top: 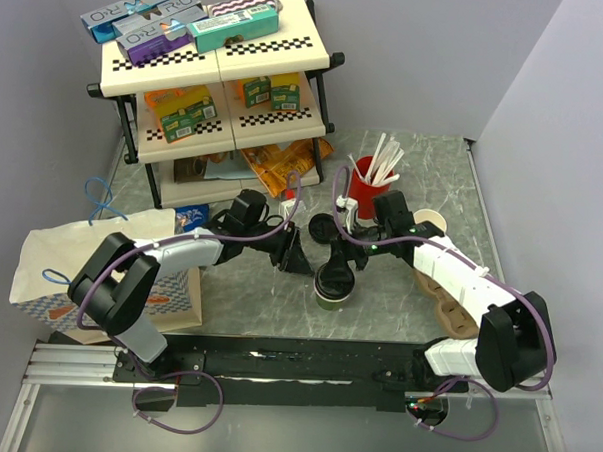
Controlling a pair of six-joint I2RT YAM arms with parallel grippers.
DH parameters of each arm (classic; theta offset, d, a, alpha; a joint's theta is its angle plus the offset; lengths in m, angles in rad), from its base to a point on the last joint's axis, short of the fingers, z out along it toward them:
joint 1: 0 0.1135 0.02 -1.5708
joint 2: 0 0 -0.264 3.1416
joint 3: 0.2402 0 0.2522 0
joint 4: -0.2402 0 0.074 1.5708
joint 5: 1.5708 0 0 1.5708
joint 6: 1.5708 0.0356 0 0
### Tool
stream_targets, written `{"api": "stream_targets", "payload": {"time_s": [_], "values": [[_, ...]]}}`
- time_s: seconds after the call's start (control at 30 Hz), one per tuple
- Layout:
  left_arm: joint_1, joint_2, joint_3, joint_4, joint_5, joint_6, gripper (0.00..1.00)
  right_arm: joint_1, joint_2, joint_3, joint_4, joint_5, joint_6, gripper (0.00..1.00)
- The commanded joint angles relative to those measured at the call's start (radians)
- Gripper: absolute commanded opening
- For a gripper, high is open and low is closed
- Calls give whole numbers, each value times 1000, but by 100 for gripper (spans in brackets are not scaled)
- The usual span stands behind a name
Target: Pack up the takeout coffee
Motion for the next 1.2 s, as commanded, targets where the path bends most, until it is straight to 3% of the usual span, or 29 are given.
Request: {"api": "stream_targets", "payload": {"time_s": [0.0, 0.93, 1.1, 1.17], "values": [[3, -36, -3, 22, 16, 24, 56, 7, -2, -6, 35, 1, 10, 86], [3, -31, -61, 166, 93, -24, 59, 44, 3, 24, 57, 87, 39, 93], [1, -16, -52, 181, 76, -45, 86, 38, 11, 67, 63, 73, 43, 100], [1, -14, -46, 191, 59, -58, 89, 27, 15, 75, 63, 62, 53, 100]]}}
